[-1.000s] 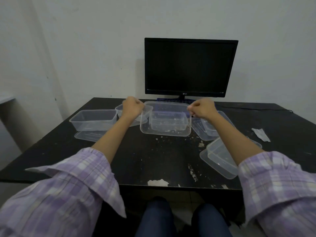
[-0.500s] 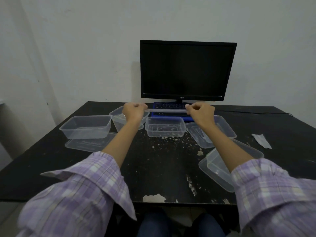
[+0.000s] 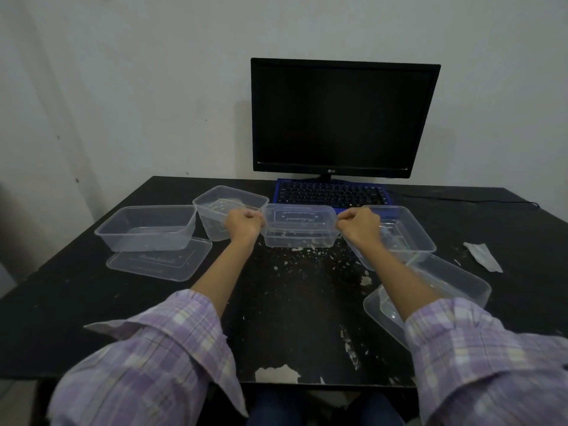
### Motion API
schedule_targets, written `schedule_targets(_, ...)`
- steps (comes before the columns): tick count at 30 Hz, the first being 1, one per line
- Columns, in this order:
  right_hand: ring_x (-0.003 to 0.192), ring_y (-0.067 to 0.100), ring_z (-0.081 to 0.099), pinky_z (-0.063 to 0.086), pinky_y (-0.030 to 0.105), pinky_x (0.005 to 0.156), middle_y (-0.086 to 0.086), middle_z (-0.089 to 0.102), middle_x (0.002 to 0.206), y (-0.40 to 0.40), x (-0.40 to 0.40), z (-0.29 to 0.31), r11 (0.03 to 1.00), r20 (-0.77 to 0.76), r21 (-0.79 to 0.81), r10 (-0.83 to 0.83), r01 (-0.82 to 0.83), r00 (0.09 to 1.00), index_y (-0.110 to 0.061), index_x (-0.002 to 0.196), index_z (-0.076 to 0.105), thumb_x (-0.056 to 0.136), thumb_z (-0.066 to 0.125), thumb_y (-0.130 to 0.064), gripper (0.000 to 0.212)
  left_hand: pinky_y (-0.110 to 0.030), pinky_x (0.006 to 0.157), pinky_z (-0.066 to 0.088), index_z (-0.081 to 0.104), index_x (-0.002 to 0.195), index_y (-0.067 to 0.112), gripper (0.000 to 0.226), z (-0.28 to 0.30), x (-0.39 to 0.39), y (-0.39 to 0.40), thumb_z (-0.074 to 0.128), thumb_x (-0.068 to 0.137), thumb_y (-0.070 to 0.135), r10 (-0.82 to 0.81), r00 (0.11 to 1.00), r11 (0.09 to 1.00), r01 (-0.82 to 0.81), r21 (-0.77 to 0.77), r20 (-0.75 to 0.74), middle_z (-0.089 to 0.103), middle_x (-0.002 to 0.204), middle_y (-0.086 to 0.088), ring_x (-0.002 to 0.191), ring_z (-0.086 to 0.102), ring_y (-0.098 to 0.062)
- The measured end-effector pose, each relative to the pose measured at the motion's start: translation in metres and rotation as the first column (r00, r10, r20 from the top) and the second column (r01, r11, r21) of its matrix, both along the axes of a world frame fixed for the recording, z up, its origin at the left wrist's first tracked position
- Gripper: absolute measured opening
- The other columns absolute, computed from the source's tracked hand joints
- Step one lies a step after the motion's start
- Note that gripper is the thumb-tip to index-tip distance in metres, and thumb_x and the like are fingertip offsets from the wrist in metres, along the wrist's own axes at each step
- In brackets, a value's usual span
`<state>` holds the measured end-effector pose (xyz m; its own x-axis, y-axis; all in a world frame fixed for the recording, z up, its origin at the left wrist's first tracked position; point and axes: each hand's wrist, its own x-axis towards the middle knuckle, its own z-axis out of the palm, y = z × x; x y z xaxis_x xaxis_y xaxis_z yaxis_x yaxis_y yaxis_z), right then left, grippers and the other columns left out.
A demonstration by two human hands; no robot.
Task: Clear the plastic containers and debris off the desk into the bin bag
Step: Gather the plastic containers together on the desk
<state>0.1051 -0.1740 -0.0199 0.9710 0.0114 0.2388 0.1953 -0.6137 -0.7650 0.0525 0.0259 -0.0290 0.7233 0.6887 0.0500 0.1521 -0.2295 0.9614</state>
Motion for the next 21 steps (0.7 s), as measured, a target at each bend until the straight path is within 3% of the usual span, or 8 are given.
schedule_targets(5,0.084,0.015,0.059,0.047,0.033,0.099,0.013,0.073,0.093,0.001,0.007,-0.008,0.999,-0.043,-0.031,0.009,-0.011,0.999,-0.001,0.088,0.074,0.083,0.059,0.001,0.015,-0.028,0.082,0.047,0.070,0.090,0.000,0.011,-0.007,0.003,0.007,0.064,0.081,-0.002,-0.016,0.998,0.998,0.020,0.059,-0.057,0.066,0.094,-0.010,0.091,0.059,-0.017)
schedule_targets(9,0.096,0.026,0.063,0.049,0.039,0.094,0.019,0.070,0.100,0.004,0.014,-0.013,0.999,-0.114,-0.045,0.013,-0.018,0.993,0.004,0.097,0.071,0.085,0.056,-0.003,0.020,-0.030,0.080,0.052,0.069,0.089,-0.002,0.010,-0.010,0.003,0.010,0.061,0.084,0.000,-0.065,0.995,0.996,0.070,0.062,-0.077,0.065,0.090,-0.012,0.084,0.061,-0.018)
schedule_targets(13,0.088,0.034,0.066,0.051,0.045,0.091,0.026,0.070,0.094,0.003,0.024,-0.018,0.994,-0.163,-0.080,0.056,-0.070,0.985,0.012,0.091,0.068,0.083,0.052,-0.003,0.023,-0.036,0.084,0.056,0.067,0.086,-0.004,0.008,-0.006,-0.001,0.012,0.062,0.083,0.002,-0.137,0.983,0.987,0.146,0.067,-0.122,0.068,0.089,-0.016,0.085,0.066,-0.022)
schedule_targets(15,0.086,0.035,0.067,0.050,0.044,0.094,0.026,0.070,0.093,0.001,0.028,-0.018,0.993,-0.189,-0.092,0.057,-0.076,0.980,0.014,0.092,0.067,0.082,0.052,-0.004,0.025,-0.038,0.086,0.056,0.065,0.089,-0.002,0.009,-0.006,-0.002,0.014,0.062,0.084,0.005,-0.168,0.975,0.984,0.175,0.036,-0.148,0.068,0.093,-0.017,0.089,0.068,-0.023)
schedule_targets(19,0.076,0.030,0.062,0.054,0.047,0.085,0.026,0.067,0.087,0.001,0.022,-0.014,0.990,-0.191,-0.093,0.091,-0.110,0.977,0.013,0.097,0.066,0.084,0.050,-0.004,0.027,-0.044,0.088,0.055,0.063,0.084,0.005,0.011,-0.007,-0.001,0.012,0.054,0.090,0.006,-0.197,0.969,0.979,0.203,0.025,-0.151,0.066,0.093,-0.016,0.095,0.067,-0.029)
schedule_targets(21,0.083,0.031,0.064,0.053,0.048,0.084,0.024,0.067,0.094,0.002,0.021,-0.015,0.986,-0.191,-0.098,0.112,-0.133,0.975,0.009,0.104,0.065,0.088,0.047,-0.007,0.029,-0.045,0.087,0.055,0.062,0.081,0.013,0.017,-0.006,-0.001,0.009,0.051,0.091,0.004,-0.207,0.969,0.977,0.213,0.030,-0.135,0.061,0.086,-0.009,0.096,0.065,-0.030)
